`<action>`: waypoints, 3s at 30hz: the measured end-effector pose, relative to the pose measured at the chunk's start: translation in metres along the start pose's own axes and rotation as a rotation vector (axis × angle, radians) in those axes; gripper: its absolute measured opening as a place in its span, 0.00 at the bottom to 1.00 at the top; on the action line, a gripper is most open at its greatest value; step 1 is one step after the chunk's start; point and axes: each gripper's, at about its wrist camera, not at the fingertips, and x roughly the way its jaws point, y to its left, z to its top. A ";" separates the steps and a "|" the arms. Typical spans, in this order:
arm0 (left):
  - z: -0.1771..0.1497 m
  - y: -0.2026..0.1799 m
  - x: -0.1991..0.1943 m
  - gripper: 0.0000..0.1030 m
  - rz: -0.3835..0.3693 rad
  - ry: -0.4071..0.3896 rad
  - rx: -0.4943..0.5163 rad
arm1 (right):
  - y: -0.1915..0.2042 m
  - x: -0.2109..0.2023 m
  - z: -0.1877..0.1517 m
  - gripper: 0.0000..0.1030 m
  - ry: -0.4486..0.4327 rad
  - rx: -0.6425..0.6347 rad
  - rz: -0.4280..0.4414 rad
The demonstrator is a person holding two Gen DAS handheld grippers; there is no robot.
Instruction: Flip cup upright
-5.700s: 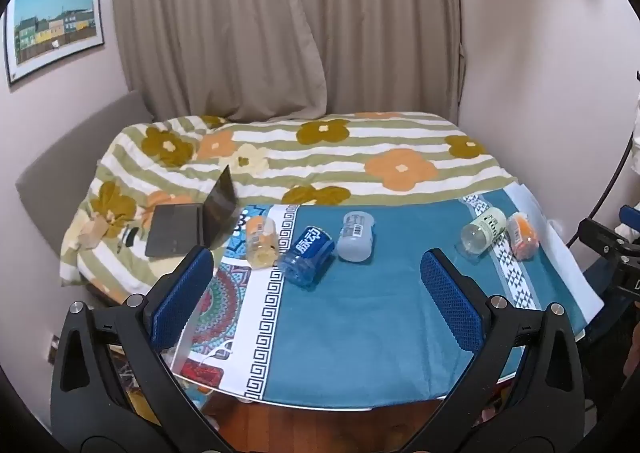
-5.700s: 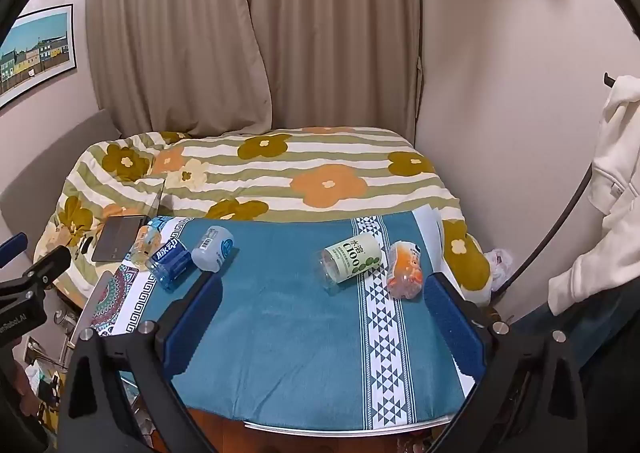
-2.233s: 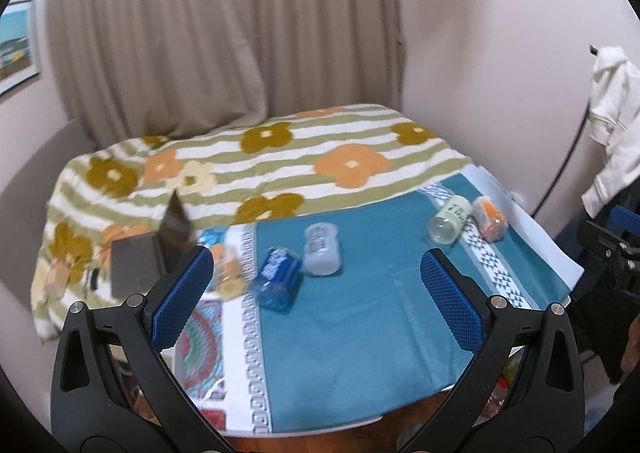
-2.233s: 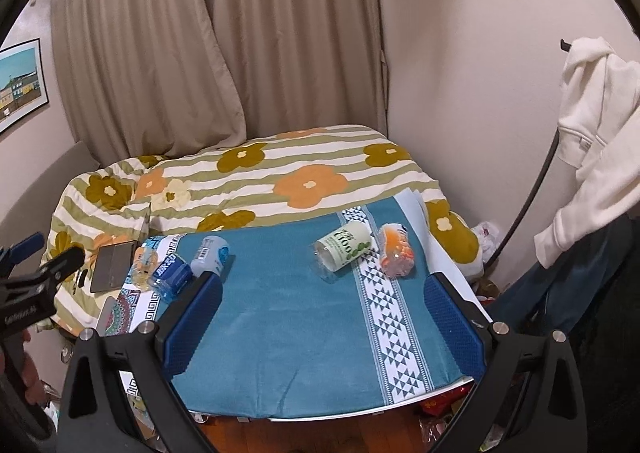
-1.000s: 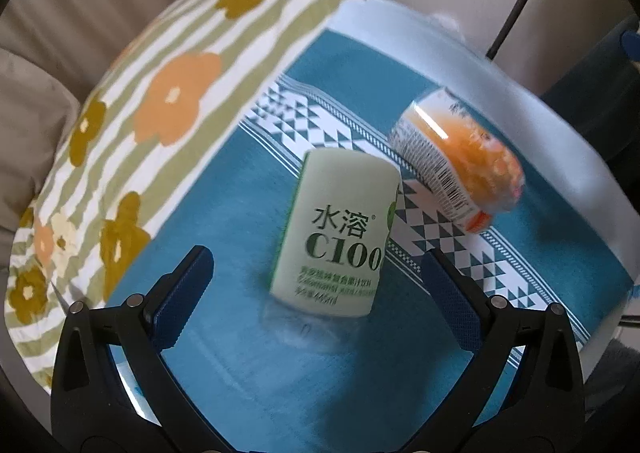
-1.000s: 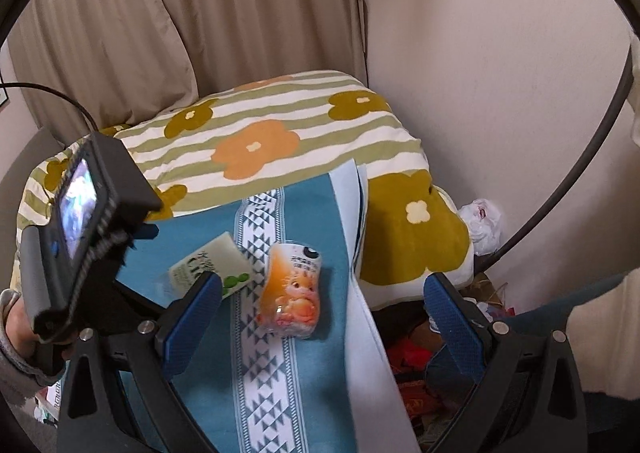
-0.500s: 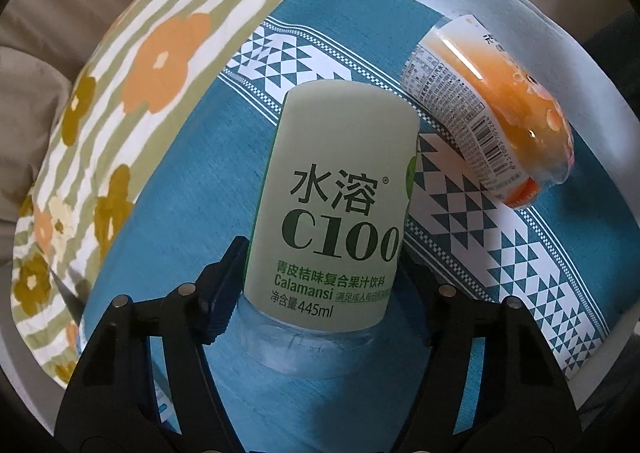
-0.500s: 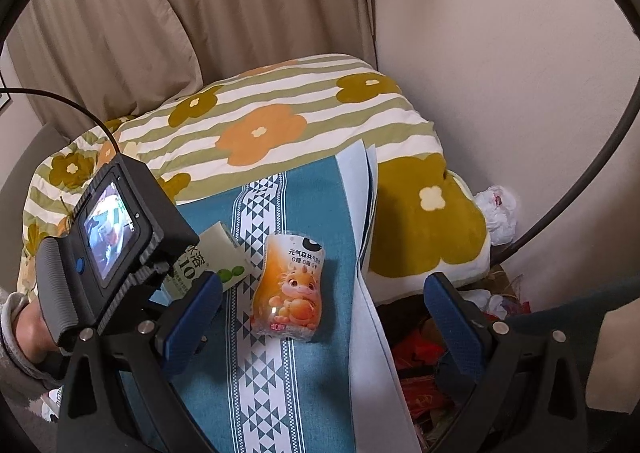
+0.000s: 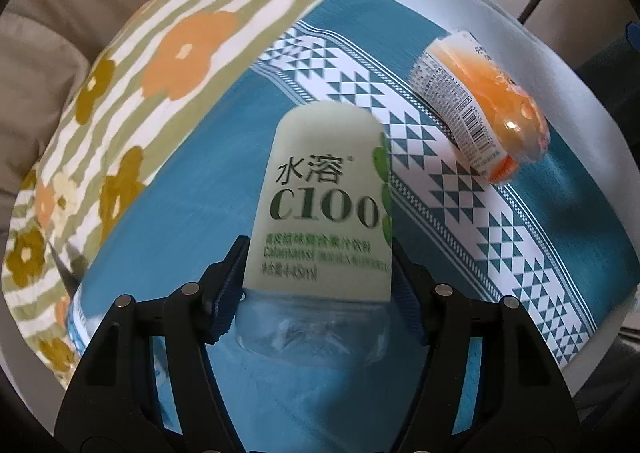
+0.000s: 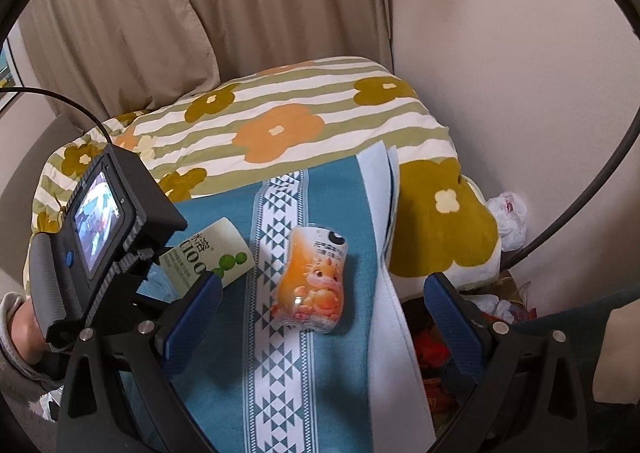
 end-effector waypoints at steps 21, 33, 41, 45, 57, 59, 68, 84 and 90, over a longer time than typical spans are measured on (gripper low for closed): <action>-0.144 0.048 -0.059 0.67 0.022 -0.073 -0.314 | 0.090 -0.034 -0.044 0.98 -0.007 -0.079 0.104; -0.195 0.042 -0.041 0.67 -0.018 -0.069 -0.556 | 0.120 -0.018 -0.072 0.98 0.064 -0.108 0.152; -0.200 0.036 -0.027 0.67 -0.050 -0.040 -0.602 | 0.126 -0.008 -0.079 0.98 0.096 -0.113 0.150; -0.200 0.033 -0.021 0.67 -0.062 -0.021 -0.613 | 0.128 -0.006 -0.078 0.98 0.105 -0.113 0.155; -0.196 0.027 -0.015 0.85 -0.052 -0.003 -0.575 | 0.129 0.003 -0.068 0.98 0.113 -0.127 0.169; -0.197 0.027 -0.016 0.99 -0.052 -0.012 -0.575 | 0.131 0.004 -0.067 0.98 0.114 -0.129 0.173; -0.195 0.028 -0.018 1.00 -0.056 -0.017 -0.571 | 0.134 0.008 -0.061 0.98 0.118 -0.140 0.186; -0.210 0.055 -0.073 1.00 0.014 -0.071 -0.627 | 0.145 0.016 -0.027 0.98 0.166 -0.159 0.249; -0.246 0.101 -0.105 1.00 0.063 -0.112 -0.700 | 0.164 0.028 -0.012 0.98 0.336 -0.075 0.308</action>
